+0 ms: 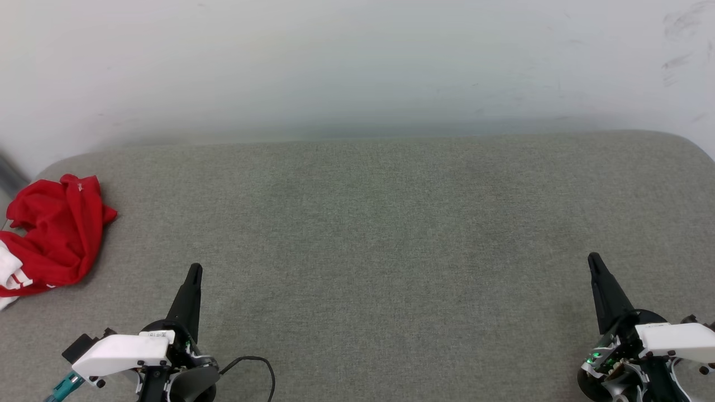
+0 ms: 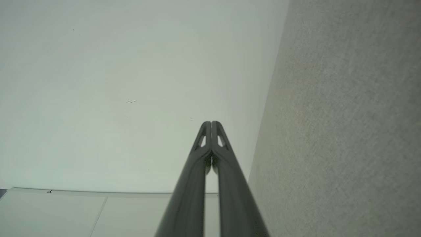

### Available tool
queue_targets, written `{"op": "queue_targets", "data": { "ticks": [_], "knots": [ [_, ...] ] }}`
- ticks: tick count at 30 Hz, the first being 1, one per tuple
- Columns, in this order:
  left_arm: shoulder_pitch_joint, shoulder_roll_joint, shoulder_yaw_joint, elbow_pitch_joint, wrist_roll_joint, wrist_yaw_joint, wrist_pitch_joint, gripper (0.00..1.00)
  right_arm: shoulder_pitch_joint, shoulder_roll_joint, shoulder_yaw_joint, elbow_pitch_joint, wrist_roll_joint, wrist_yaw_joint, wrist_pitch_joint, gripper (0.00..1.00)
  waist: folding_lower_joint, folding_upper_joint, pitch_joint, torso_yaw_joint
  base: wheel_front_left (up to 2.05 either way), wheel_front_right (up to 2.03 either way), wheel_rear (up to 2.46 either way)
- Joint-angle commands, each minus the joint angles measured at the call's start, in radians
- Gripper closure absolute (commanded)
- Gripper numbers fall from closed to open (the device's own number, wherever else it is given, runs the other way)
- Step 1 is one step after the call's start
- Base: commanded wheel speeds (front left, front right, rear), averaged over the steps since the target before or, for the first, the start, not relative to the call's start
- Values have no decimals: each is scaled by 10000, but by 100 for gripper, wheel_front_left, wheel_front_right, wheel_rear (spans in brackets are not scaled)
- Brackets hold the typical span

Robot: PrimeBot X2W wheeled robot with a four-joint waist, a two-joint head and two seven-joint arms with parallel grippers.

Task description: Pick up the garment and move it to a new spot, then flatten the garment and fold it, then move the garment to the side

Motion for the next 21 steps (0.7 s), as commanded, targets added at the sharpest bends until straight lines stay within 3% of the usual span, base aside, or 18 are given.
{"op": "queue_targets", "data": {
  "ticks": [1,21],
  "knots": [
    [-86,-13,26,-2,11,-19,15,100,-126,37,5,4,-47,-3,7,100,0,0,0,0,0,0,0],
    [-86,-12,26,-2,12,-19,14,100,-126,37,6,4,-47,-3,6,100,0,0,0,0,0,0,0]
  ]
}}
